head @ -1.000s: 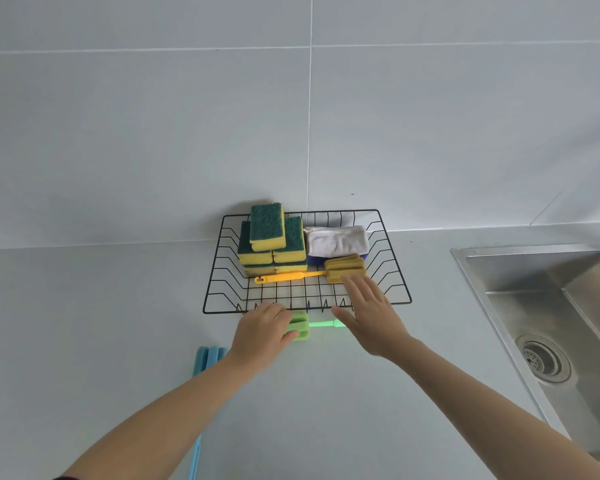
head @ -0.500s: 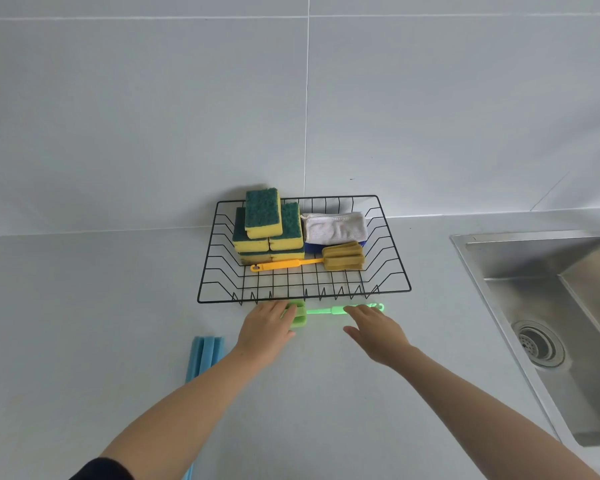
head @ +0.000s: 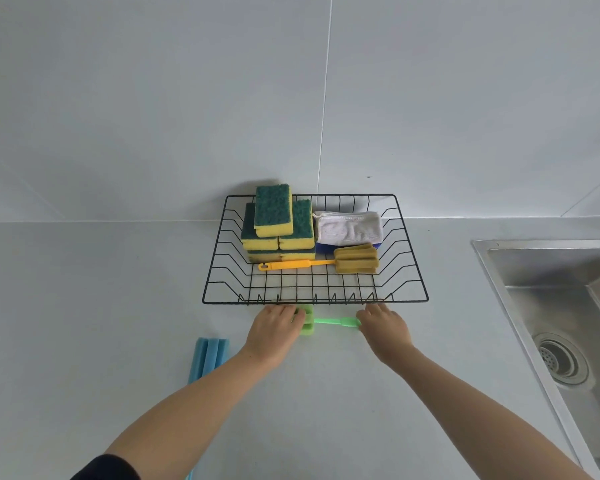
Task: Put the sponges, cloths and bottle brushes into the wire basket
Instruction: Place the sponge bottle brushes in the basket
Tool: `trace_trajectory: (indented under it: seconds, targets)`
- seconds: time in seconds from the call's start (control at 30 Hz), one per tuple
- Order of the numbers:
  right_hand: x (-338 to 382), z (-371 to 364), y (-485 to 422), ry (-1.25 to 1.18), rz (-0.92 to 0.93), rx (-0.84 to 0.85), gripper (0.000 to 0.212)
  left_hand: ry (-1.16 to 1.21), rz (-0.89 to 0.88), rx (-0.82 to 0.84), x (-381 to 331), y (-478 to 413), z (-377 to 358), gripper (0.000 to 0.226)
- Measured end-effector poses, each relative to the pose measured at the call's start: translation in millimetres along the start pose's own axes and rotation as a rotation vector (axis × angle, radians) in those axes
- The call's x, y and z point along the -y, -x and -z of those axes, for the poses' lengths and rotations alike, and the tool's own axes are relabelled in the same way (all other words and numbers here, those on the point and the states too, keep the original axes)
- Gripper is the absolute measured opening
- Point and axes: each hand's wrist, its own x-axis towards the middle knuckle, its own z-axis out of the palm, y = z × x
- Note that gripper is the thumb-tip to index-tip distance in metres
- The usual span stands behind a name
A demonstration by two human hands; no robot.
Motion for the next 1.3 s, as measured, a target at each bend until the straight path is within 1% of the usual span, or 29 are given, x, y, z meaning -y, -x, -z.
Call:
trace_trajectory:
  seconds: [0.1, 0.17, 0.2, 0.23, 0.27, 0.33, 0.37, 0.4, 0.43, 0.47, 0.53, 0.6, 0.67, 0.73, 0.77, 0.83, 0.9, 0.97, 1.07, 1.17, 1.3]
  targets:
    - [2.6, 4.5, 9.1, 0.036, 0.071, 0.024, 0.026, 0.033, -0.026, -0.004, 2.2, 7.3, 2.7, 0.048]
    - [0.7, 5.7, 13.2, 0.047, 0.109, -0.017, 0.039, 0.077, -0.040, 0.007, 3.1, 14.5, 8.3, 0.043]
    - [1.2, 10.2, 16.8, 0.044, 0.122, -0.036, 0.040, 0.096, -0.055, 0.017, 3.4, 18.9, 12.1, 0.040]
    - [1.3, 11.2, 20.7, 0.053, 0.141, -0.061, 0.037, 0.114, -0.071, 0.027, 3.5, 23.8, 16.7, 0.037]
    - [1.8, 15.5, 25.8, 0.052, 0.179, -0.063, 0.028, 0.126, -0.083, 0.033, 3.9, 28.8, 21.3, 0.035]
    - [0.3, 23.2, 30.2, -0.042, 0.239, -0.041, 0.008, 0.145, -0.093, 0.021, 7.5, 37.5, 34.2, 0.029]
    - [0.7, 29.7, 32.1, -0.067, 0.258, -0.072, 0.005, 0.152, -0.082, -0.007, 11.1, 39.9, 42.5, 0.023]
    - [1.7, 36.4, 33.1, -0.086, 0.294, -0.111, 0.007, 0.164, -0.070, -0.047, 16.0, 40.9, 51.4, 0.015]
    - [3.2, 45.0, 33.1, -0.076, 0.333, -0.158, 0.014, 0.178, -0.051, -0.080, 21.7, 40.5, 61.2, 0.017]
    - [4.9, 54.0, 31.3, -0.049, 0.357, -0.213, 0.023, 0.179, -0.036, -0.120, 28.2, 38.6, 71.0, 0.026]
    - [9.7, 75.1, 24.0, -0.029, 0.372, -0.312, 0.031, 0.167, -0.016, -0.178, 42.3, 31.6, 91.1, 0.035]
    - [12.5, 93.0, 11.7, -0.039, 0.361, -0.374, 0.031, 0.178, -0.003, -0.175, 58.1, 21.6, 105.9, 0.037]
    - [15.3, 106.9, -3.0, -0.021, 0.351, -0.378, 0.024, 0.200, 0.025, -0.129, 72.1, 9.4, 114.3, 0.041]
    - [19.3, 113.3, -18.7, -0.057, 0.331, -0.320, 0.011, 0.252, 0.063, -0.060, 82.7, -3.9, 111.7, 0.049]
    - [21.6, 112.6, -27.8, -0.060, 0.294, -0.246, 0.014, 0.266, 0.091, -0.017, 86.6, -10.9, 108.0, 0.050]
    - [24.1, 106.3, -44.6, -0.003, 0.243, -0.112, 0.023, 0.230, 0.115, 0.083, 92.3, -25.3, 94.9, 0.039]
    - [26.6, 96.7, -57.7, 0.023, 0.225, -0.015, 0.024, 0.201, 0.093, 0.183, 92.3, -37.7, 84.0, 0.034]
    - [27.2, 84.9, -69.9, 0.039, 0.211, 0.047, 0.023, 0.175, 0.076, 0.237, 92.8, -47.8, 71.6, 0.033]
    - [27.2, 70.6, -83.1, 0.055, 0.200, 0.101, 0.020, 0.152, 0.088, 0.285, 94.8, -59.1, 55.5, 0.034]
    - [28.4, 60.4, -94.2, 0.063, 0.202, 0.121, 0.020, 0.141, 0.103, 0.314, 96.7, -67.0, 43.5, 0.032]
    - [31.9, 54.8, -106.9, 0.125, 0.260, 0.151, 0.019, 0.119, 0.128, 0.345, 99.7, -70.0, 32.7, 0.029]
